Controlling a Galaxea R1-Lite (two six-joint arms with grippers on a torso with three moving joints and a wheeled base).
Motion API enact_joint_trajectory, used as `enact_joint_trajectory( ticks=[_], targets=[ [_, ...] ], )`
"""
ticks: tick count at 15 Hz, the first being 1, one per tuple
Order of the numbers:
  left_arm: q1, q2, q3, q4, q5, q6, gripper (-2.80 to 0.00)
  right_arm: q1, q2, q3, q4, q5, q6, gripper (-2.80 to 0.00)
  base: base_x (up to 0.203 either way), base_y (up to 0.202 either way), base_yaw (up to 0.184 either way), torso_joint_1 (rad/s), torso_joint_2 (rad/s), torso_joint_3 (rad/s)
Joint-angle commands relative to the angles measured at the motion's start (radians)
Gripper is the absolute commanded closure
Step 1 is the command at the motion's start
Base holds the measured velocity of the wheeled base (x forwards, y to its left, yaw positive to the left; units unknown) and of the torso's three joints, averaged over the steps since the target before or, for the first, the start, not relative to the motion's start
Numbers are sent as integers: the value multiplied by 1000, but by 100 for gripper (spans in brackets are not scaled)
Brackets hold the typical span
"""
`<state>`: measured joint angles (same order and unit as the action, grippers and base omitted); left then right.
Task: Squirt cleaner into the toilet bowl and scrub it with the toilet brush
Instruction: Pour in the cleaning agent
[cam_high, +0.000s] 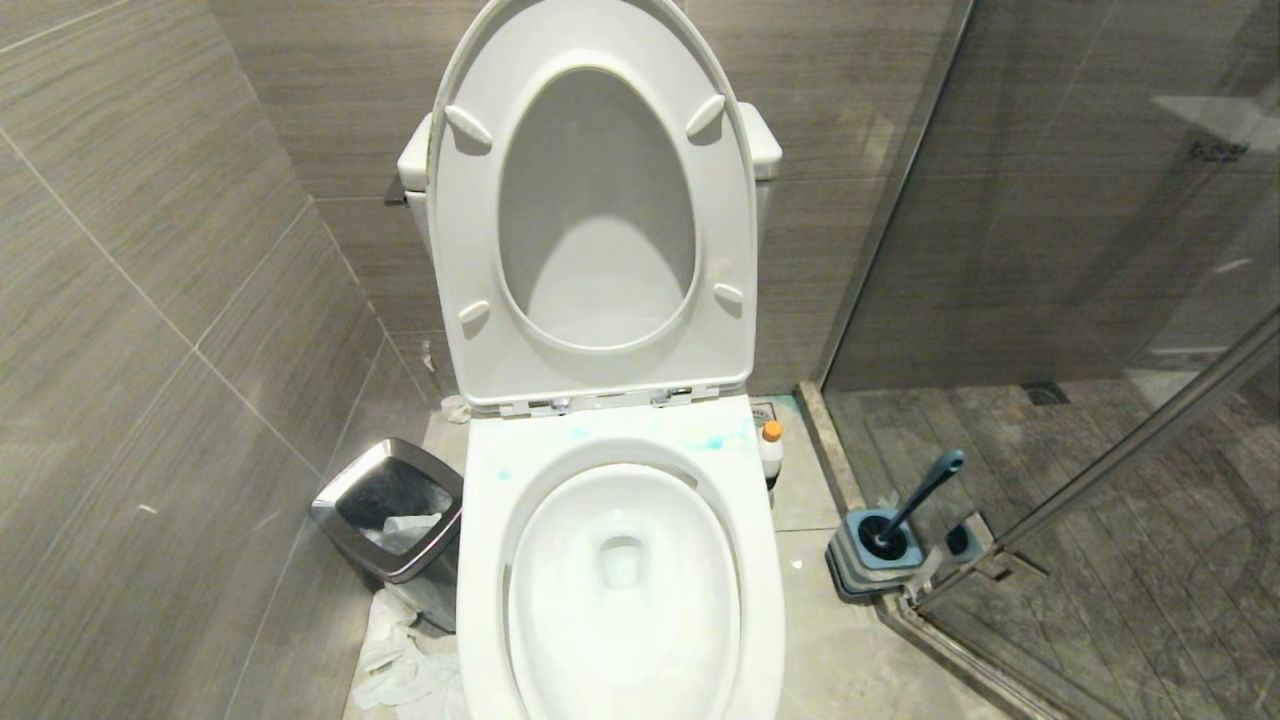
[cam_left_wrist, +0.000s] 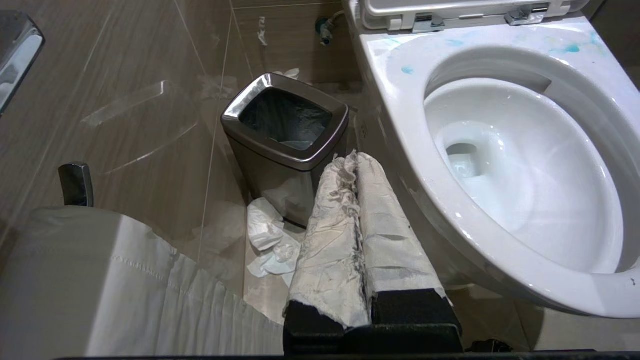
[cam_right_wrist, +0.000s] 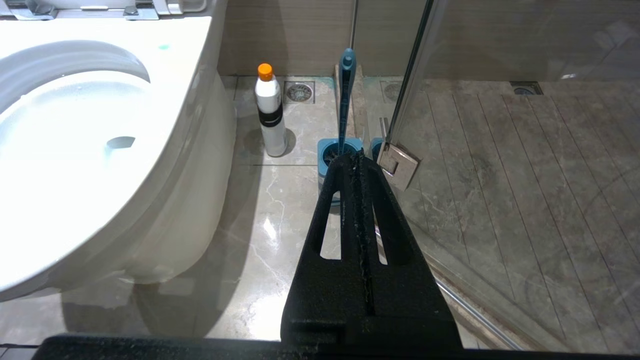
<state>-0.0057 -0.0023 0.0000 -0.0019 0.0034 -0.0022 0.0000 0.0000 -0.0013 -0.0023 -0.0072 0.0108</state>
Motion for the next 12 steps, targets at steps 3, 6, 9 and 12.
enact_joint_trajectory(
  ticks=[3, 6, 9, 12],
  targets=[
    [0, 3, 0, 4, -1, 77, 0, 0, 0, 1, -1, 0, 0, 0, 0, 0, 0, 0, 0, 0],
    [1, 23, -10, 38, -35, 139, 0, 0, 0, 1, -1, 0, 0, 0, 0, 0, 0, 0, 0, 0],
    [0, 4, -14, 36, -28, 35, 0, 0, 0, 0, -1, 0, 0, 0, 0, 0, 0, 0, 0, 0],
    [0, 4, -14, 34, -22, 28, 0, 0, 0, 0, -1, 0, 0, 0, 0, 0, 0, 0, 0, 0]
  ],
)
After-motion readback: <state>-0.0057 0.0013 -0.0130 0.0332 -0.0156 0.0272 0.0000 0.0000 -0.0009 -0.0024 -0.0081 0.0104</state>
